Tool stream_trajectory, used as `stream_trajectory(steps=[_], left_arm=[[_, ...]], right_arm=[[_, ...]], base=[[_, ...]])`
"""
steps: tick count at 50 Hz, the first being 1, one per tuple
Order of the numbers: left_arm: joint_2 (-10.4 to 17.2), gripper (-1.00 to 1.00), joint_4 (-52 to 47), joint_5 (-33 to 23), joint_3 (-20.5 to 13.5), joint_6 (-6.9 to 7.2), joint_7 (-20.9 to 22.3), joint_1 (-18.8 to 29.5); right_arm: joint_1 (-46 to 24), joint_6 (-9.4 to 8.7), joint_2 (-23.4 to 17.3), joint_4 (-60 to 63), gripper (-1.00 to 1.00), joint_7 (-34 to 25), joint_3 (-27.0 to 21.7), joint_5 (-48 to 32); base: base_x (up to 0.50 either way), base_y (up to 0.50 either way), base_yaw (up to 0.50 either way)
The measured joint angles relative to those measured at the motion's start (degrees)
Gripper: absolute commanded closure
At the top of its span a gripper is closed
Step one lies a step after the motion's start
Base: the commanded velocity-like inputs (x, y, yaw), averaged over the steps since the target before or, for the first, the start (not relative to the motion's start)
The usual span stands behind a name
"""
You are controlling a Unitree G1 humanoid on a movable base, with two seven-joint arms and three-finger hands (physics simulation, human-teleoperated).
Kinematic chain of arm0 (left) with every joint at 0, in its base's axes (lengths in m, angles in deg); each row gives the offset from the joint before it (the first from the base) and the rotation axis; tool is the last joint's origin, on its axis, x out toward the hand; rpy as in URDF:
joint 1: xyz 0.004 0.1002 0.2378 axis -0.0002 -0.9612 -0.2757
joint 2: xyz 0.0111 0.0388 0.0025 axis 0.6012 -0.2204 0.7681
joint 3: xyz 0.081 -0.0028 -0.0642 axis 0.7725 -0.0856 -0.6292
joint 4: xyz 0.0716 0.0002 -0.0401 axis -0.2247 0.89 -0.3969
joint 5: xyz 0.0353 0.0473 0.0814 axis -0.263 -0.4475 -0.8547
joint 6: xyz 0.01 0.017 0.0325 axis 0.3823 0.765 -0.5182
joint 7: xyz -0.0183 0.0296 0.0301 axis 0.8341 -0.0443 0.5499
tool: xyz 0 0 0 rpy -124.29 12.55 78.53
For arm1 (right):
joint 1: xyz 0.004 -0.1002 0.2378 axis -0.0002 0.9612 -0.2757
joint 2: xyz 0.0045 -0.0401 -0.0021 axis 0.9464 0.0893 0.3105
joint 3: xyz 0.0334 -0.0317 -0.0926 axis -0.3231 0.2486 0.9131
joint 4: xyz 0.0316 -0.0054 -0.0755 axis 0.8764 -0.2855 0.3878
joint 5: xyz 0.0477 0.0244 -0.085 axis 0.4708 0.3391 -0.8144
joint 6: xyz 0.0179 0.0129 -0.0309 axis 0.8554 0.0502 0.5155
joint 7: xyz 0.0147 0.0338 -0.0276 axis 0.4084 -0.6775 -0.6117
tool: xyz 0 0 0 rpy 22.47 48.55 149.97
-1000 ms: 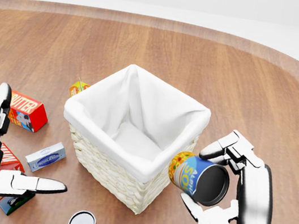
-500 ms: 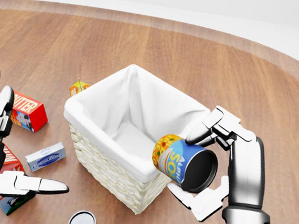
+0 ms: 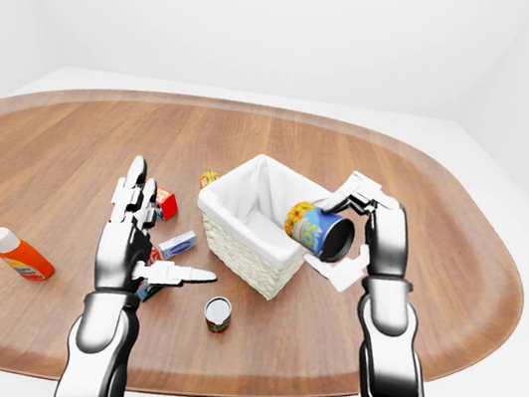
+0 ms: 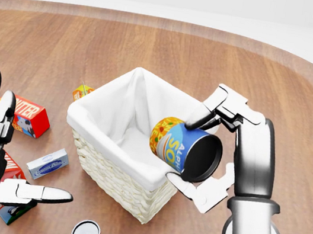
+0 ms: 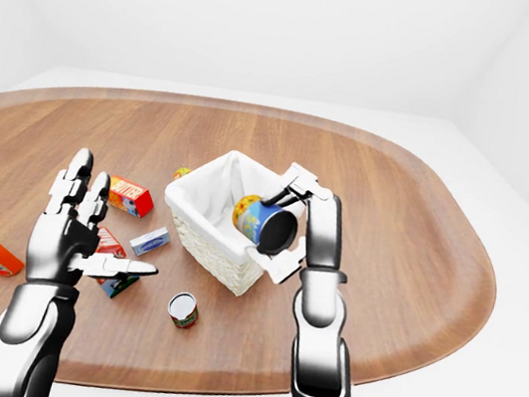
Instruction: Pick up the alphabet soup, and put it in the basket.
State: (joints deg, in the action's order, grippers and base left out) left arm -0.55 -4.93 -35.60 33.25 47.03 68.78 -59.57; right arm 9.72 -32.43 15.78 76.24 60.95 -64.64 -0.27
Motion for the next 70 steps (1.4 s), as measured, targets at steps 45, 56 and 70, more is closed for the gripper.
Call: stream_trajectory(steps=[45,56,70], left_arm=[[0.1,-1.0,1.3,0.0,0.0,0.0,0.1,0.3],[0.1,-1.0,1.4,-0.1,0.1,0.0,0.0,0.3],[0.1,-1.0,1.4,-0.2,0.3,0.0,0.0,0.2]], right_arm=[[-18.6,0.0,0.4,-28.3,1.0,2.9,-0.1,-5.2],[-24.1,0.0,0.4,-36.5,1.0,4.3,-0.2,-6.8],[-29.5,0.0,0.3,-45.4,1.0,4.6,0.5,-11.3]], base=[[0.0,0.0,0.0],[0.0,0.0,0.0],[0.0,0.0,0.0]])
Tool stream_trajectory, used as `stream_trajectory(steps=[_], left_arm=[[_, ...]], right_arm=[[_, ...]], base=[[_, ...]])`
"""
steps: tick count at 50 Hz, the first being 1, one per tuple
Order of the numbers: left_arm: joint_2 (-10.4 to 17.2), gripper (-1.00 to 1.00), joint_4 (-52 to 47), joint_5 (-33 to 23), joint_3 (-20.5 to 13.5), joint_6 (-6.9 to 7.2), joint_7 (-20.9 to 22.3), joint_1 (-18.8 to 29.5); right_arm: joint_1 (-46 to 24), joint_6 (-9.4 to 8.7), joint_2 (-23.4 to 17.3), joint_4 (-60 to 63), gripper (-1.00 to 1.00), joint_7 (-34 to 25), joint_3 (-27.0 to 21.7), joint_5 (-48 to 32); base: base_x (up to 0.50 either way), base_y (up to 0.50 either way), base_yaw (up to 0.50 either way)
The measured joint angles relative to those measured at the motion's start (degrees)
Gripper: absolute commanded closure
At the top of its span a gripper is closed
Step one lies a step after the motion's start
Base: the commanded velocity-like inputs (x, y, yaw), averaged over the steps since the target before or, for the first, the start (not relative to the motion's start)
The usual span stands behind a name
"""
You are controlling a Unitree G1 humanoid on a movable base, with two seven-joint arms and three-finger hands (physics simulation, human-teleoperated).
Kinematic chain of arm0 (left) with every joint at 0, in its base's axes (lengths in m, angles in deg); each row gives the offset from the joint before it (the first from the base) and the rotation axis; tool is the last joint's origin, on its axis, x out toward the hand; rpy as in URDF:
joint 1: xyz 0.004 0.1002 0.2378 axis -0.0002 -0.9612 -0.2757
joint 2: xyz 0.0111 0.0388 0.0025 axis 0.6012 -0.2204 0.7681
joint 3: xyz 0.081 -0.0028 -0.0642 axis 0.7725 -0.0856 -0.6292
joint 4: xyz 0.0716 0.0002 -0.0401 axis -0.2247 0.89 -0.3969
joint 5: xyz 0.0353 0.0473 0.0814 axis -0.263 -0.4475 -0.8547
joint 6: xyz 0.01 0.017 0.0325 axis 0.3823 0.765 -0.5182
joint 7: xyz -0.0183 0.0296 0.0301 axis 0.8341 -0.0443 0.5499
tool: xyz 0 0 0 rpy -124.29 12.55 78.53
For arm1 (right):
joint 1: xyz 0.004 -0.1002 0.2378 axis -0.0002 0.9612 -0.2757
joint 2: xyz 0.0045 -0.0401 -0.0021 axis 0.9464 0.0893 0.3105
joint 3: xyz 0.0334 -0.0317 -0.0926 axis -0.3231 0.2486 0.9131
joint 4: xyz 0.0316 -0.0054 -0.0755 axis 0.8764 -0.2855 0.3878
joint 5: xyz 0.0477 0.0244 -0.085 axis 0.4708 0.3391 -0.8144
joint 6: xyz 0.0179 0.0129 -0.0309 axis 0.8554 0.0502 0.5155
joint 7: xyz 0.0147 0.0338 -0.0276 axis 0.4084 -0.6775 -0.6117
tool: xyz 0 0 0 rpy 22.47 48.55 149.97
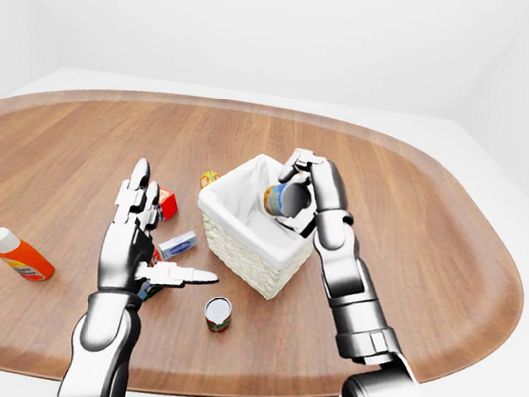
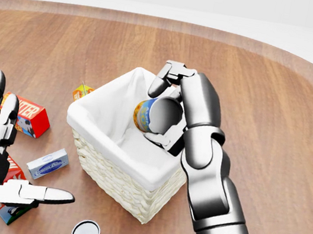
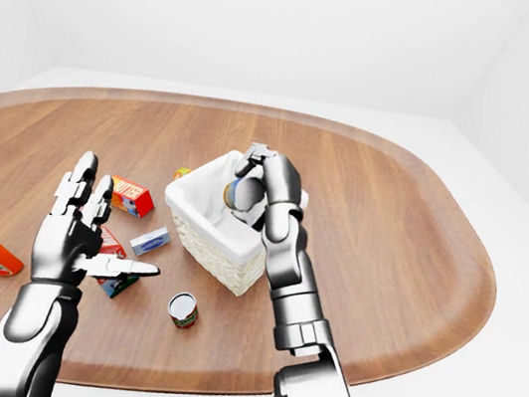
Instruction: Pick up the alphabet soup, and put it in the basket.
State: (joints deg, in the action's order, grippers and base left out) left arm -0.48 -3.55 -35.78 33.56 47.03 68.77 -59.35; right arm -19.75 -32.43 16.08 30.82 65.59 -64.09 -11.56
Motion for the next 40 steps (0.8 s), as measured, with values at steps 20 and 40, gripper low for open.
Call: stream_trajectory(steps=[20,40], left_arm=[[0.0,-1.0,0.4,-0.1,0.1,0.0,0.1,0.0],[0.0,-1.0,0.6,-0.2,0.2,0.0,0.0,0.1]], right_arm=[[-4.1,0.0,-0.1,-9.5,1.0,0.2,0.6,-8.5],[-8.2,0.0,0.7,-19.1,1.0,3.1,1.1,-12.4]], base=[[0.0,0.0,0.0],[0.0,0.0,0.0]])
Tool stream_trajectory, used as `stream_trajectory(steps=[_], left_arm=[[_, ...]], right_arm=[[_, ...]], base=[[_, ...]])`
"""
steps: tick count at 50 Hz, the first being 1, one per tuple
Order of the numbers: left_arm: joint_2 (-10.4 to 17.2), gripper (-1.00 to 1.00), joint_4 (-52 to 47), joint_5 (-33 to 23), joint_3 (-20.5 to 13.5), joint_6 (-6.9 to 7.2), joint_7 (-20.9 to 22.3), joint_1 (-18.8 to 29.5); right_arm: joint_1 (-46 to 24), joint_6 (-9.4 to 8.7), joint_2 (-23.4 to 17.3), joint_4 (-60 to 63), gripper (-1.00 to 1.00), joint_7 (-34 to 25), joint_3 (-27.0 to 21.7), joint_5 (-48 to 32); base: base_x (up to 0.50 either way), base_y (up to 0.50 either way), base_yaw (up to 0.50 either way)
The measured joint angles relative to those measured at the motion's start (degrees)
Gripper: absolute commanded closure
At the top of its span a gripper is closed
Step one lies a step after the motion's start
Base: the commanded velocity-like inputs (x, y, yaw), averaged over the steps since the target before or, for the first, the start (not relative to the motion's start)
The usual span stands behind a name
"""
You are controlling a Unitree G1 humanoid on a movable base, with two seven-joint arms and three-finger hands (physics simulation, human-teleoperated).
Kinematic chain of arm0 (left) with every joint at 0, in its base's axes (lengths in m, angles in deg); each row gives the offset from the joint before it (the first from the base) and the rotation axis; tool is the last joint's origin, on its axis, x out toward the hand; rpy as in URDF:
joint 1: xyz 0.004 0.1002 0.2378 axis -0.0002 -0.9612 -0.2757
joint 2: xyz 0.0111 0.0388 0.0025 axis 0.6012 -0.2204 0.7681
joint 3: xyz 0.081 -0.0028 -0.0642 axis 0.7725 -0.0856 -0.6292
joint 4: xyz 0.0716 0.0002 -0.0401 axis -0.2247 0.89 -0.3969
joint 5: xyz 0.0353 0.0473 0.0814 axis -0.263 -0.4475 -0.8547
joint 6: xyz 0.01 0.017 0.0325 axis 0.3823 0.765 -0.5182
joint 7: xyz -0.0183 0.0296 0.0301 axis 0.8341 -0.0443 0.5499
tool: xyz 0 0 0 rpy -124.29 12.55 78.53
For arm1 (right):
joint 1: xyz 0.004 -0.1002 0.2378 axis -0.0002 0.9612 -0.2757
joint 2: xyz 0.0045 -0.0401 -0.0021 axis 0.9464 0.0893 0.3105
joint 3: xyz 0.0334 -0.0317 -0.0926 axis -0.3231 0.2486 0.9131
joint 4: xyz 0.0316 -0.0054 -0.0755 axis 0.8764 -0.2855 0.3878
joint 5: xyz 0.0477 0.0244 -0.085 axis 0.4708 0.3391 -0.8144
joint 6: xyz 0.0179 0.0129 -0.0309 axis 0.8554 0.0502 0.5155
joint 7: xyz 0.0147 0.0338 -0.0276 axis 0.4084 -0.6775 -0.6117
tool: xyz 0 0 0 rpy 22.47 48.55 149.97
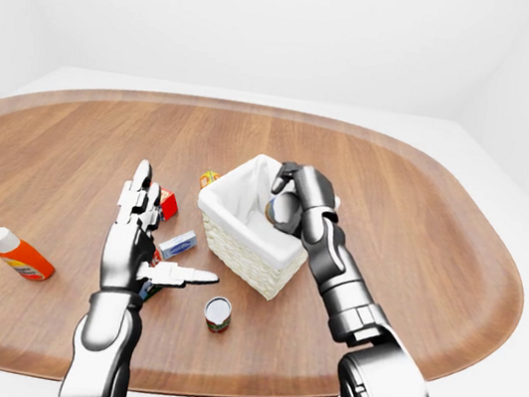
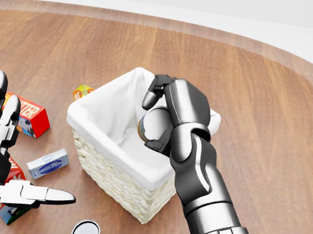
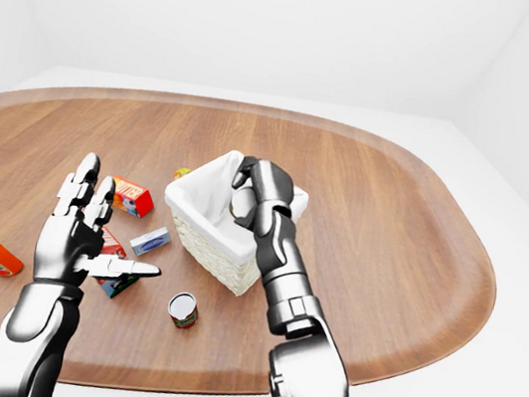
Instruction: Pick up the alphabet soup, and put it in the basket.
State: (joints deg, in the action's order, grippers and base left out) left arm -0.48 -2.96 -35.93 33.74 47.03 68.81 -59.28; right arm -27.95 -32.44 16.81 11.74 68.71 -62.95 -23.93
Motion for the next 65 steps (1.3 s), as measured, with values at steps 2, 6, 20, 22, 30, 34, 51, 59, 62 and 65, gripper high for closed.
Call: stream_trajectory(steps=[2,6,20,22,30,34,51,59,62,65], left_arm=[[0.0,-1.0,0.0,0.0,0.0,0.0,0.0,0.0],[0.0,-1.0,0.1,0.0,0.0,0.0,0.0,0.0],[0.1,-1.0,0.3,0.0,0.0,0.0,0.1,0.1],[0.1,-1.0,0.3,0.0,0.0,0.0,0.1,0.1],[0.1,-1.0,0.2,0.0,0.0,0.0,0.2,0.1],[0.1,-1.0,0.2,0.0,0.0,0.0,0.2,0.1],[0.1,-1.0,0.2,-0.1,0.1,0.0,0.2,0.0],[0.0,-1.0,0.1,-0.1,0.1,0.0,0.2,0.0],[0.0,-1.0,0.1,-0.1,0.1,0.0,0.2,0.0],[0.0,-1.0,0.0,-0.1,0.1,0.0,0.2,-0.1]], right_arm=[[-0.4,0.0,0.1,-1.0,1.0,0.5,0.1,-0.3],[-1.1,0.0,0.5,-2.7,1.0,1.2,0.2,-0.8],[-3.1,0.0,1.6,-7.7,1.0,3.7,0.5,-1.7],[-3.3,0.0,1.6,-8.2,1.0,3.9,0.6,-1.8],[-3.7,0.0,1.7,-9.6,1.0,4.7,0.5,-1.9],[-3.9,0.0,1.7,-10.2,1.0,5.0,0.5,-2.0],[-4.0,0.0,1.8,-10.6,-1.0,6.1,0.9,-1.2],[-3.9,0.0,1.9,-9.6,-1.0,5.8,1.0,-1.3],[-3.8,0.0,1.9,-9.2,-1.0,5.6,1.0,-1.4],[-3.7,0.0,2.0,-8.8,-1.0,5.5,1.1,-1.5]], base=[[0.0,0.0,0.0],[0.0,0.0,0.0],[0.0,0.0,0.0],[0.0,0.0,0.0],[0.0,0.0,0.0],[0.0,0.0,0.0],[0.0,0.0,0.0],[0.0,0.0,0.0],[0.0,0.0,0.0],[0.0,0.0,0.0]])
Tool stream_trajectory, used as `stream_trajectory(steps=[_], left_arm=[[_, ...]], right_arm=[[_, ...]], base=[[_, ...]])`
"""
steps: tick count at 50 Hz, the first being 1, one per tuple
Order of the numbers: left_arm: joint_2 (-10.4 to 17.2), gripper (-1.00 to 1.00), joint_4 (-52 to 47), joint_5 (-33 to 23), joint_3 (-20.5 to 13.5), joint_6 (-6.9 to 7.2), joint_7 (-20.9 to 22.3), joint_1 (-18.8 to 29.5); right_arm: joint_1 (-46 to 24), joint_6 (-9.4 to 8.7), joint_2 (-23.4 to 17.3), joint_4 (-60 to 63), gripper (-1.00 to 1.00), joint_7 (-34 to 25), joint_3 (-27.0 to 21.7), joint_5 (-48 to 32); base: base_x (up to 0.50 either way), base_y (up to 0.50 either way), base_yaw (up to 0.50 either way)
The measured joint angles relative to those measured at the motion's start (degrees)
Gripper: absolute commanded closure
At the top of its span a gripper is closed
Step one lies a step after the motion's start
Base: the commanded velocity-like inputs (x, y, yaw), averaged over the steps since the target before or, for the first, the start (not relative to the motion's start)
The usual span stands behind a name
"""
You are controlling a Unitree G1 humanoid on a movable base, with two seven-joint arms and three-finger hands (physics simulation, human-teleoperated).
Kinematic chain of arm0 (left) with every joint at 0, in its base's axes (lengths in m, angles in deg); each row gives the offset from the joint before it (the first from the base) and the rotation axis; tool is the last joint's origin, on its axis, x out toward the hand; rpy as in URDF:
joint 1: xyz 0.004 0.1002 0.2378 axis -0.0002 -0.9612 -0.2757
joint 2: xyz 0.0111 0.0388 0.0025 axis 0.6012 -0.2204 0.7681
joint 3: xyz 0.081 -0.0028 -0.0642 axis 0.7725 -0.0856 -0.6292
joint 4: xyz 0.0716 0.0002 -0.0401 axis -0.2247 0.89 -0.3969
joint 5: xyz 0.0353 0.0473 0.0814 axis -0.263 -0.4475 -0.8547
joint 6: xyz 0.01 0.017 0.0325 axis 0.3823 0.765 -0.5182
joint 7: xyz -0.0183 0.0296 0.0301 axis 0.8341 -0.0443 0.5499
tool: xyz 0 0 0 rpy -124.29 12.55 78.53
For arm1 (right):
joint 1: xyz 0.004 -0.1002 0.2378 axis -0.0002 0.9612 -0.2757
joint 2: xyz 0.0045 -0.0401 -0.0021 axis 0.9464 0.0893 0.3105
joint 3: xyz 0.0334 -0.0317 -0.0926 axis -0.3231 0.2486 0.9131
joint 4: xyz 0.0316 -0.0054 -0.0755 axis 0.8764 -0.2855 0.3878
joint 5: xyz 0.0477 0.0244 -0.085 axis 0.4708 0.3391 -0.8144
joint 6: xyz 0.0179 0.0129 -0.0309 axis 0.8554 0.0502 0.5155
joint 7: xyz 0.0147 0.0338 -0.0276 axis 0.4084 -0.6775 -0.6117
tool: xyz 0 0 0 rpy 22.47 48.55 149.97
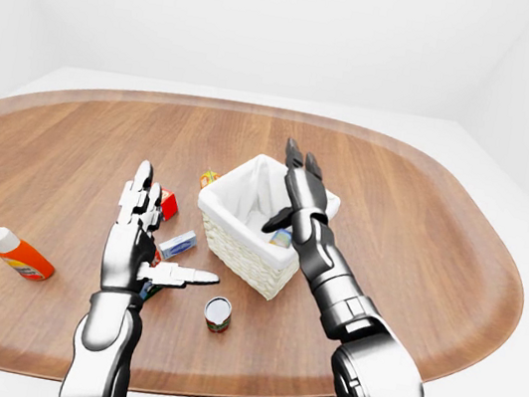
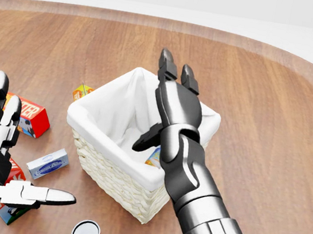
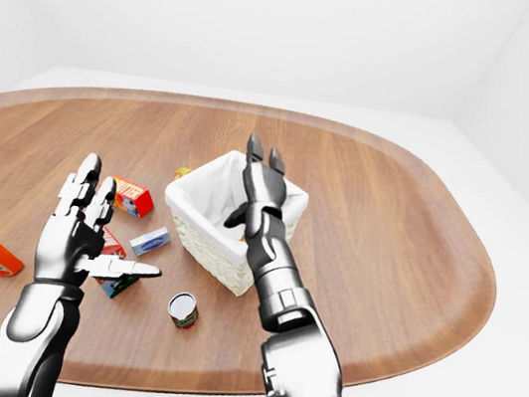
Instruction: Pick up the alphabet soup, and put it in the basket.
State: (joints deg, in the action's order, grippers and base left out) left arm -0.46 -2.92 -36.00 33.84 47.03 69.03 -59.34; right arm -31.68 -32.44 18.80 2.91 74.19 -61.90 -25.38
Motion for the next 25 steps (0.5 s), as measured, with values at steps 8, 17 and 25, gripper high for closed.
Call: stream_trajectory(steps=[8,17,25], left_arm=[[0.0,-1.0,0.0,0.0,0.0,0.0,0.0,0.0],[0.0,-1.0,0.2,0.0,0.0,0.0,0.0,0.1],[0.0,-1.0,0.3,0.0,0.0,0.0,0.1,0.1]], right_arm=[[0.1,0.0,0.1,0.5,-1.0,-0.2,0.1,-0.1],[0.0,0.0,0.1,0.8,-1.0,-0.3,-0.1,0.0],[-0.1,0.0,0.0,3.3,-1.0,-0.1,-0.4,0.7]], base=[[0.0,0.0,0.0],[0.0,0.0,0.0],[0.0,0.0,0.0]])
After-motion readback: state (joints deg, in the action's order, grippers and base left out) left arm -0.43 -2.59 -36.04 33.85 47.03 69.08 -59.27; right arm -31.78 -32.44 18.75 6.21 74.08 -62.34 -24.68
